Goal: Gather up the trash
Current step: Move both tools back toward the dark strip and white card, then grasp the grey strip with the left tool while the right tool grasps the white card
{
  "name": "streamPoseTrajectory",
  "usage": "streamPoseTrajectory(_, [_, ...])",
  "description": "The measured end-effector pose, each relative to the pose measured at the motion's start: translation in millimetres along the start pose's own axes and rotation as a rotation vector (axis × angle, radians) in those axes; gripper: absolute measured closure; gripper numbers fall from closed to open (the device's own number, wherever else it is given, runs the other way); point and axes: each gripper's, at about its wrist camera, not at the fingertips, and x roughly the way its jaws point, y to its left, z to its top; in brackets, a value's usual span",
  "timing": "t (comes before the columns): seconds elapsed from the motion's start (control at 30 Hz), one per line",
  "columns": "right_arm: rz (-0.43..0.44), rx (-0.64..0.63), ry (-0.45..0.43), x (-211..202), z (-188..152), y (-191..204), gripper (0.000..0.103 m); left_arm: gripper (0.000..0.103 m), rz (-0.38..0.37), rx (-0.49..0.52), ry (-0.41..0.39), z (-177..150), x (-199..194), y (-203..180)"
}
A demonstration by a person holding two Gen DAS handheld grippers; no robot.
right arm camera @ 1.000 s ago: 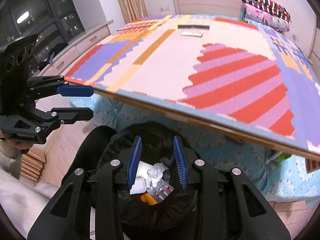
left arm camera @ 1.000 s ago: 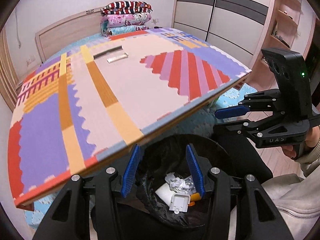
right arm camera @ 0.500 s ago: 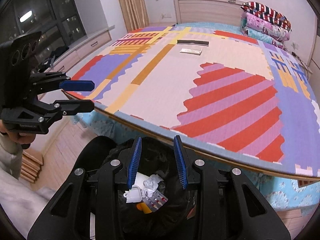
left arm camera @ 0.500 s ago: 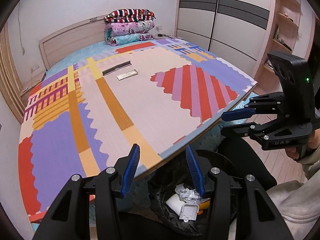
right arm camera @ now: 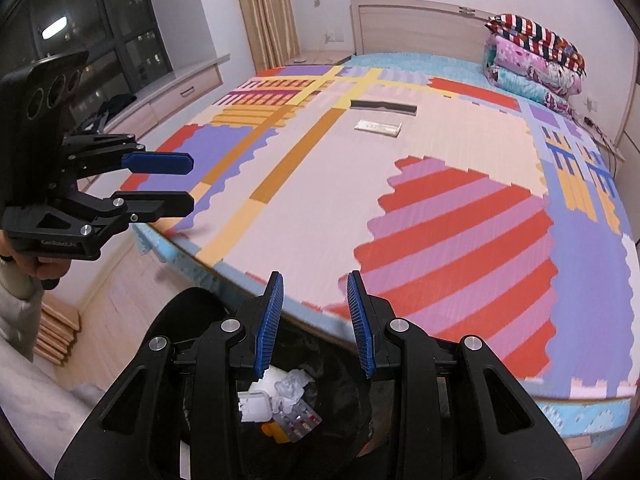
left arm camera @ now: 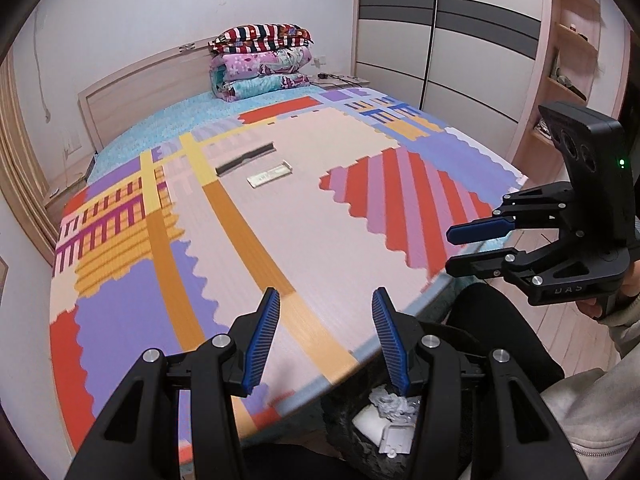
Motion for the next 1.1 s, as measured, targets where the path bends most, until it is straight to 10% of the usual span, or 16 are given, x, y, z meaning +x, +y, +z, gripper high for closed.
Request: streamPoseTrajectory(1.1, [-0.019,0.036,-0.021,85.0,115.2,-57.8,0.07,0.057,0.034,-0.012,0.003,105.8,109.6,121.3])
